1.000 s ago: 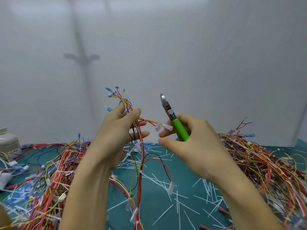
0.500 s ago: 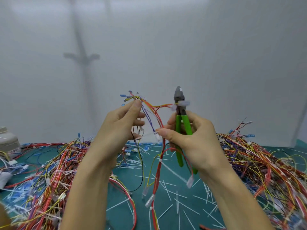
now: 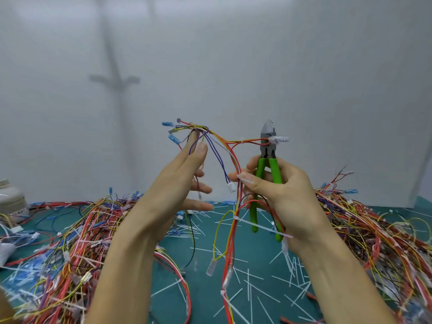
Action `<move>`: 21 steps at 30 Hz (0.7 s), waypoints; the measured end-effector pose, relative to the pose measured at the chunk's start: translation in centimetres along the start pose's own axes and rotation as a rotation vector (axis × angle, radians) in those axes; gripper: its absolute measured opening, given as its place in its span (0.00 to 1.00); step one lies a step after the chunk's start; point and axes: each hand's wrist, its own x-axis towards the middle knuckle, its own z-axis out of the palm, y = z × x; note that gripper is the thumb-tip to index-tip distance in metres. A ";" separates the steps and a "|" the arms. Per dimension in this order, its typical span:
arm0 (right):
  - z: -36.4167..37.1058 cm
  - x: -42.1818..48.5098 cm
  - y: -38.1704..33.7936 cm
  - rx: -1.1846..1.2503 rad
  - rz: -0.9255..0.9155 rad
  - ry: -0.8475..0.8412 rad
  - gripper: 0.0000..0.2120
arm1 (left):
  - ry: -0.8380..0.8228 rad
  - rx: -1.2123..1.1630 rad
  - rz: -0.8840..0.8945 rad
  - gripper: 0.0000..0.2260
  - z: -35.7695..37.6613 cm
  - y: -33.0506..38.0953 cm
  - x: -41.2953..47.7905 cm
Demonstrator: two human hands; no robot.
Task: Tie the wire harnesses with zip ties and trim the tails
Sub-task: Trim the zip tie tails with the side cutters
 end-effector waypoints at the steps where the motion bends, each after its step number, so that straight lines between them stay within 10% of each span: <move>1: 0.0 0.0 0.0 -0.002 0.003 0.002 0.07 | -0.022 -0.030 0.003 0.33 0.0 0.0 -0.1; 21: 0.2 0.4 0.4 -0.203 0.170 0.141 0.12 | -0.057 -0.167 0.159 0.52 1.6 -0.4 0.0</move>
